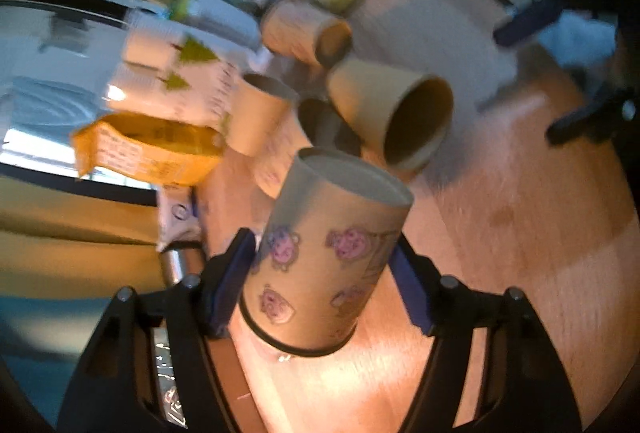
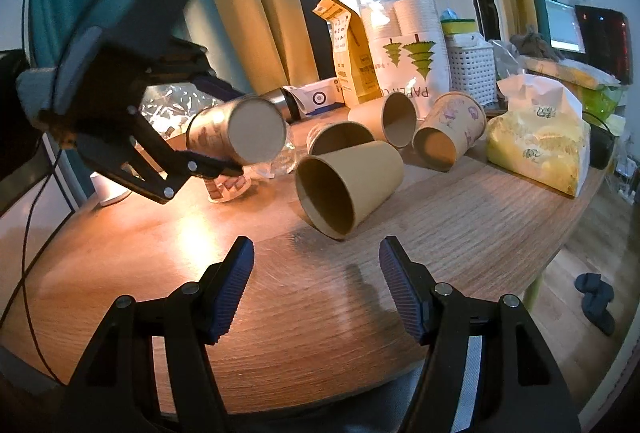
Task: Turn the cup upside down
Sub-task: 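Lift the pig-print cup with the left gripper and turn it upright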
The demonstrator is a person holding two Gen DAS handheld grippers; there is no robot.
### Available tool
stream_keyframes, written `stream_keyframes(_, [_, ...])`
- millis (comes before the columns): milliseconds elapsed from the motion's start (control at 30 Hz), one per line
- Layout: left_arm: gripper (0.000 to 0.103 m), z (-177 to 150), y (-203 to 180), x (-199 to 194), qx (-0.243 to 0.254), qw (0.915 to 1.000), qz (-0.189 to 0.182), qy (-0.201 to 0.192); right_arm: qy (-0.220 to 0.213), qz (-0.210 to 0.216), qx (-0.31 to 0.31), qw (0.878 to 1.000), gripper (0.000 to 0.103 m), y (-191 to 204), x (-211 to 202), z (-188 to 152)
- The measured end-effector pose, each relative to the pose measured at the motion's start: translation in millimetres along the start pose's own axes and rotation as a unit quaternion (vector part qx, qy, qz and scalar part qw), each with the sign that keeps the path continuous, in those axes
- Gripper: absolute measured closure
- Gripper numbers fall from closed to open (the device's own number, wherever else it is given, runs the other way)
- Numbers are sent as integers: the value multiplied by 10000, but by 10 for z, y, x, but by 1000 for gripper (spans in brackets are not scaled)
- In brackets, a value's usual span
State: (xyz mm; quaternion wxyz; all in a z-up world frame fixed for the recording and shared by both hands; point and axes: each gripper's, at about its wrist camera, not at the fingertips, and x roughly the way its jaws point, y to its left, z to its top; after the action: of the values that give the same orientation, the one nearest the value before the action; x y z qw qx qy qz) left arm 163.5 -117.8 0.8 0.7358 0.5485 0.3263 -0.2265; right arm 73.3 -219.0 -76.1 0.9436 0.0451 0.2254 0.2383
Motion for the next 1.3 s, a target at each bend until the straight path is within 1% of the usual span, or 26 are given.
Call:
stream_keyframes(67, [35, -10, -3, -132, -252, 9995, 87, -196, -9, 11, -31, 10000, 34, 25, -17, 0])
stream_keyframes(133, [36, -37, 46, -241, -620, 9974, 127, -345, -29, 9, -47, 10000, 34, 36, -39, 7])
stream_keyframes(167, [36, -68, 86, -325, -943, 9940, 219, -509, -40, 8, -43, 10000, 34, 39, -47, 12])
stream_keyframes(200, [36, -99, 117, -382, -1181, 9912, 185, -576, -77, 0, -24, 10000, 34, 34, -66, 23])
stream_keyframes(267, [36, -180, 198, -550, -1920, 9770, 165, -915, -131, -14, 24, 9999, 34, 14, -97, 50])
stream_keyframes(333, [36, -255, 245, -672, -2554, 9595, 97, -1182, -166, -40, 50, 9998, 34, -3, -125, 77])
stream_keyframes(400, [36, -337, 207, -840, -3205, 9353, 217, -1483, -202, -70, 67, 9997, 34, -14, -164, 115])
stream_keyframes(467, [36, -432, 158, -983, -3847, 9046, 161, -1830, -242, -140, 14, 9996, 34, -8, -197, 146])
stream_keyframes(500, [36, -476, 130, -1039, -4125, 8896, 164, -1954, -252, -184, -34, 9995, 34, 0, -215, 170])
stream_keyframes(533, [36, -525, 96, -1085, -4343, 8766, 133, -2066, -264, -206, -66, 9994, 34, 6, -231, 184])
stream_keyframes(600, [36, -631, 21, -1158, -4841, 8452, 152, -2258, -288, -224, -103, 9993, 34, 15, -263, 224])
stream_keyframes(733, [36, -788, -166, -1237, -5450, 8023, 294, -2415, -350, -230, -236, 9988, 34, 74, -329, 311])
stream_keyframes(767, [36, -841, -229, -1238, -5592, 7905, 260, -2486, -355, -230, -268, 9987, 34, 96, -339, 332])
stream_keyframes(800, [35, -907, -307, -1252, -5746, 7754, 370, -2592, -355, -233, -316, 9986, 34, 125, -353, 352])
stream_keyframes(833, [35, -943, -363, -1252, -5793, 7712, 446, -2600, -356, -236, -350, 9985, 34, 149, -354, 369])
stream_keyframes(867, [35, -960, -404, -1238, -5812, 7701, 534, -2576, -364, -245, -393, 9983, 35, 179, -364, 381])
stream_keyframes(900, [35, -995, -430, -1233, -5869, 7649, 623, -2583, -366, -242, -415, 9982, 35, 196, -363, 388])
stream_keyframes(933, [35, -1045, -440, -1229, -5940, 7585, 628, -2606, -371, -233, -435, 9981, 34, 221, -369, 391])
stream_keyframes(967, [35, -1089, -443, -1209, -5995, 7550, 573, -2594, -372, -219, -443, 9981, 35, 245, -372, 393])
stream_keyframes(1000, [35, -1119, -469, -1211, -6033, 7514, 669, -2588, -363, -199, -445, 9982, 34, 275, -365, 395])
stream_keyframes(1067, [35, -1175, -522, -1201, -6062, 7470, 800, -2608, -353, -163, -468, 9981, 35, 327, -361, 392])
stream_keyframes(1100, [35, -1197, -545, -1196, -6100, 7424, 904, -2618, -347, -150, -506, 9980, 35, 361, -351, 387])
stream_keyframes(1133, [35, -1217, -567, -1198, -6107, 7407, 984, -2622, -335, -137, -552, 9978, 35, 395, -338, 379])
stream_keyframes(1200, [35, -1229, -580, -1153, -6087, 7427, 1042, -2589, -293, -118, -596, 9977, 35, 440, -309, 367])
stream_keyframes(1300, [35, -1227, -620, -1094, -6038, 7479, 1105, -2529, -255, -98, -567, 9980, 35, 469, -271, 351])
